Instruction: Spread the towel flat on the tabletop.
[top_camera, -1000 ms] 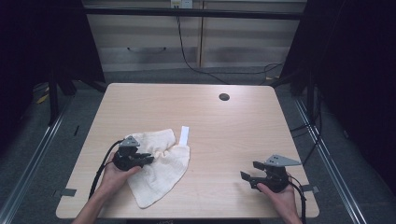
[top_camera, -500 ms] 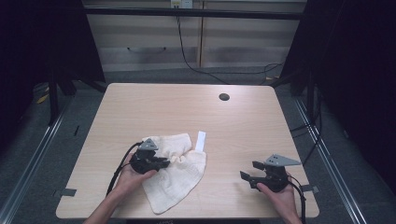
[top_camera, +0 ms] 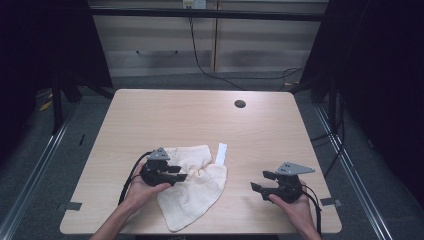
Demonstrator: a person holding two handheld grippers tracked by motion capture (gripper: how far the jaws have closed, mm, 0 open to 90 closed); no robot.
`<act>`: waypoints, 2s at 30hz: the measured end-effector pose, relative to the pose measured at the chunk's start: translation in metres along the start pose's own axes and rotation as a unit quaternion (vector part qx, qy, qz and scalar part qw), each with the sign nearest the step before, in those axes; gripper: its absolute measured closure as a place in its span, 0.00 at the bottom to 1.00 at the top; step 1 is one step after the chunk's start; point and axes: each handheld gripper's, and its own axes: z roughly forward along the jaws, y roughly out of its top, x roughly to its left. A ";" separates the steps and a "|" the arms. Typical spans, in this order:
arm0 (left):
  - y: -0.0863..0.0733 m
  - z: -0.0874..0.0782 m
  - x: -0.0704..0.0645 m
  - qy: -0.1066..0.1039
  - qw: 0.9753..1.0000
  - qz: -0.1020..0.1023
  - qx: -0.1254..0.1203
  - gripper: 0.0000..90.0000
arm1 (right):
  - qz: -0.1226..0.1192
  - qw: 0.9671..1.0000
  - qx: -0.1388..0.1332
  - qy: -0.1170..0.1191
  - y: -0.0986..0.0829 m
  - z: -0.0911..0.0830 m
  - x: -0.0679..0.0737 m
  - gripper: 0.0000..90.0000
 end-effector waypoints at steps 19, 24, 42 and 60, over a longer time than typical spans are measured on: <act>-0.017 -0.033 0.025 0.029 0.999 -0.026 -0.026 0.43 | -0.038 0.994 0.052 0.089 0.061 0.093 0.003 0.70; -0.017 -0.032 0.027 0.032 0.999 -0.031 -0.027 0.43 | -0.044 0.993 0.064 0.087 0.059 0.105 0.004 0.71; -0.020 -0.031 0.028 0.033 0.999 -0.031 -0.020 0.41 | -0.048 0.993 0.075 0.076 0.055 0.118 0.000 0.69; -0.022 -0.030 0.031 0.035 0.998 -0.040 -0.015 0.35 | -0.053 0.993 0.063 0.082 0.055 0.116 0.006 0.95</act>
